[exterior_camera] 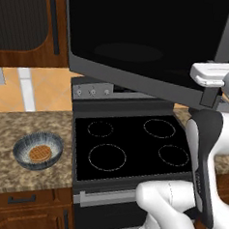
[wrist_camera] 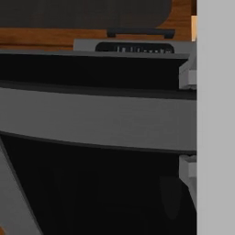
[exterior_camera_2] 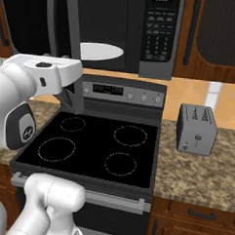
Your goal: Open the microwave, place the bowl with waffle inside the microwave, then close the microwave door and turn it on.
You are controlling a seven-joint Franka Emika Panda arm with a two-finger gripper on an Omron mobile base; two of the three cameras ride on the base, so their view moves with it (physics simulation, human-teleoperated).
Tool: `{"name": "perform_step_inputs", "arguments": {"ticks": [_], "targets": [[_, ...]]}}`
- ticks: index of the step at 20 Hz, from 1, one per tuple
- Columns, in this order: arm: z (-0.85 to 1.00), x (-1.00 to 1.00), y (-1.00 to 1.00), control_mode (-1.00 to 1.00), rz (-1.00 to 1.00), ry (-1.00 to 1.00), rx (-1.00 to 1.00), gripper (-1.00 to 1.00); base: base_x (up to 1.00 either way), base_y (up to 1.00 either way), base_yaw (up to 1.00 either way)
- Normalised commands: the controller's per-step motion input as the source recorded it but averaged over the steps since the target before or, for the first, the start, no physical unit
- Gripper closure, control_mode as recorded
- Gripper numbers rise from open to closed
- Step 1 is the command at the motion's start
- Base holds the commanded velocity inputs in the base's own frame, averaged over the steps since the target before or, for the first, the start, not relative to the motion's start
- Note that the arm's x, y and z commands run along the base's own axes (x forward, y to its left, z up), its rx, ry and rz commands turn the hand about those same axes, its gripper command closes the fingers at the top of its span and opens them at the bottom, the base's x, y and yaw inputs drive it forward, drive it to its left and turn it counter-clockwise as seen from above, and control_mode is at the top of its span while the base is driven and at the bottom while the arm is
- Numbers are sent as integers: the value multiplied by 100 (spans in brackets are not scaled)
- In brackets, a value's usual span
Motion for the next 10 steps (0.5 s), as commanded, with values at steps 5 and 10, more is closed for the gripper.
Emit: {"name": "perform_step_inputs", "arguments": {"ticks": [5,10], "targets": [[0,0,0,-100,0,0,0,-100,0,0,0],[0,-20,0,-100,0,0,0,-100,0,0,0]]}}
